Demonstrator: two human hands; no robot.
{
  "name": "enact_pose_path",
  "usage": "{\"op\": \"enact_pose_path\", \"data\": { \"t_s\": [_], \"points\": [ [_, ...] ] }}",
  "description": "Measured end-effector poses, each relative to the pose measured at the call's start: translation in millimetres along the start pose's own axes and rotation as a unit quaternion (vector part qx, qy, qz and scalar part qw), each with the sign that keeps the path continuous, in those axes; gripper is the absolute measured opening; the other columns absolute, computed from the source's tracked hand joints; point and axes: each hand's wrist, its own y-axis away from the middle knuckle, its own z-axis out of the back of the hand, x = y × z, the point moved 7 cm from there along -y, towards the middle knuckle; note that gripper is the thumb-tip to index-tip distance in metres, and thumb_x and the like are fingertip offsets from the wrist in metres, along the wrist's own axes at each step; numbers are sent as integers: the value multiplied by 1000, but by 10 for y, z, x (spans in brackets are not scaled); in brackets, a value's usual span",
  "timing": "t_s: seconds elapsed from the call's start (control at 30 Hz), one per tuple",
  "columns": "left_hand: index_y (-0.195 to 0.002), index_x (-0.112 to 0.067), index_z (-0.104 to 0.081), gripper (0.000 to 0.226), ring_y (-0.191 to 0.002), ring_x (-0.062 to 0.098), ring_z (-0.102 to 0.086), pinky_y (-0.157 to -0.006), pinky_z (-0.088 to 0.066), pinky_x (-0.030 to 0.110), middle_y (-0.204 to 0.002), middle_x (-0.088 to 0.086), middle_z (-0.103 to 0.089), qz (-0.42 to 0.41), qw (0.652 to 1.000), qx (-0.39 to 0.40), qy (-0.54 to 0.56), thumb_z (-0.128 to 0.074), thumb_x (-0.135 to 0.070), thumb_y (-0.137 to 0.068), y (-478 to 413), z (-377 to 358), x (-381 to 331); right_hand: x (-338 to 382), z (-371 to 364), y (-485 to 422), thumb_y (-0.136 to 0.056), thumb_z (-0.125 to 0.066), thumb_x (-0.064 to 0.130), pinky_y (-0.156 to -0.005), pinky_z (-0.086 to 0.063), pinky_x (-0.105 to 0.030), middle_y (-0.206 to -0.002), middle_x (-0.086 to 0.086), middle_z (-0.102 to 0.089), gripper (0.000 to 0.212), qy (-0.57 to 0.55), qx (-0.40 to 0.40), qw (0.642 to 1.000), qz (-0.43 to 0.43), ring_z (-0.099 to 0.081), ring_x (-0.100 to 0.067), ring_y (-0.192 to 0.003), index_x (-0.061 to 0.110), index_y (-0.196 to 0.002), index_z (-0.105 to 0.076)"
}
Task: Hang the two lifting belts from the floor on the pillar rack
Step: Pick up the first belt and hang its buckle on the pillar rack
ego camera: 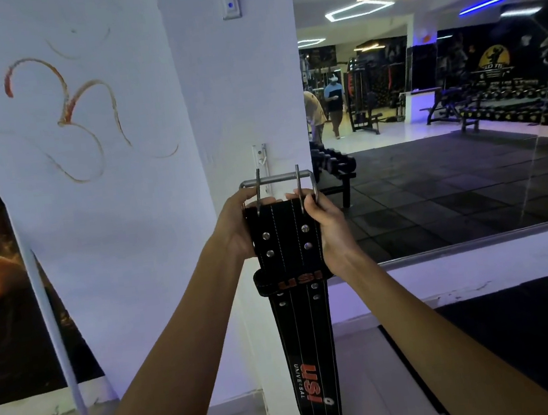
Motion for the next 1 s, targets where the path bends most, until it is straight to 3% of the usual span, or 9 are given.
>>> {"op": "enact_pose_path", "data": {
  "t_s": [0.2, 0.27, 0.33, 0.47, 0.53, 0.63, 0.8, 0.93, 1.0],
  "points": [
    [-86, -17, -64, 31, -78, 24, -61, -73, -47, 39, -82, 4, -65, 13, 1000, -6, -23, -56, -46, -86, -50, 87, 42, -113, -33, -59, -93, -50, 23, -57, -49, -24, -85, 8, -72, 21, 12, -22, 1000, -11, -65, -11, -74, 25, -84, -69],
    [-97, -16, -65, 29, -84, 24, -60, -77, -46, 39, -92, 5, -64, -28, 997, 51, -56, -54, -40, -87, -36, 50, 74, -81, 17, -114, -92, -50, 23, -56, -46, -25, -88, 7, -72, 23, 0, -50, 999, -7, -65, -8, -66, 24, -79, -69],
    [-109, -6, -63, 37, -85, 23, -60, -75, -47, 36, -96, 10, -61, -110, 989, 70, -70, -52, -36, -90, -46, 38, 111, -40, 37, -120, -94, -47, 22, -41, -44, -19, -92, 3, -69, 21, -8, -53, 998, -14, -62, -3, -53, 19, -84, -66],
    [-78, -3, -55, 43, -59, 10, -53, -59, -42, 21, -66, 2, -55, -360, 902, -169, -168, -38, -37, -98, 73, 126, -2, -112, 25, -120, -95, -42, 36, -32, -33, -15, -75, 1, -62, 32, 30, -46, 994, -98, -50, -4, -37, 15, -85, -64],
    [-75, -3, -54, 48, -60, 10, -52, -59, -41, 21, -64, -1, -55, -390, 872, -252, -154, -30, -36, -100, 128, 137, 19, -117, 46, -191, -92, -41, 46, -40, -32, -20, -70, 1, -63, 44, 110, -98, 982, -116, -52, -11, -50, 17, -66, -61],
    [-74, -4, -54, 48, -59, 7, -50, -57, -38, 16, -61, -4, -52, -396, 853, -289, -178, -26, -32, -102, 116, 59, 61, -90, 125, -300, -85, -49, 51, -47, -31, -24, -67, 0, -64, 48, 132, -162, 968, -137, -51, -17, -57, 16, -53, -50],
    [-75, -4, -55, 48, -59, 5, -49, -57, -37, 15, -61, -5, -51, -393, 845, -306, -192, -26, -32, -102, -13, 72, 60, -202, 198, -352, -77, -60, 49, -60, -43, -28, -64, 0, -68, 39, 67, -69, 968, -232, -58, -17, -62, 16, -60, -53],
    [-75, -5, -53, 45, -60, 4, -47, -56, -35, 14, -62, -6, -50, -397, 840, -320, -185, -28, -31, -102, -104, 95, -46, -210, 159, -391, -83, -52, 14, -52, -42, -26, -74, 0, -58, 8, 103, 49, 966, -230, -53, -15, -61, 19, -77, -52],
    [-74, -5, -53, 45, -59, 5, -47, -55, -36, 14, -62, -6, -50, -405, 835, -324, -183, -28, -31, -102, -166, 72, -161, -197, 191, -469, -82, -51, 13, -54, -37, -28, -77, 0, -53, 12, 87, 73, 970, -213, -48, -15, -63, 23, -85, -56]
  ]
}}
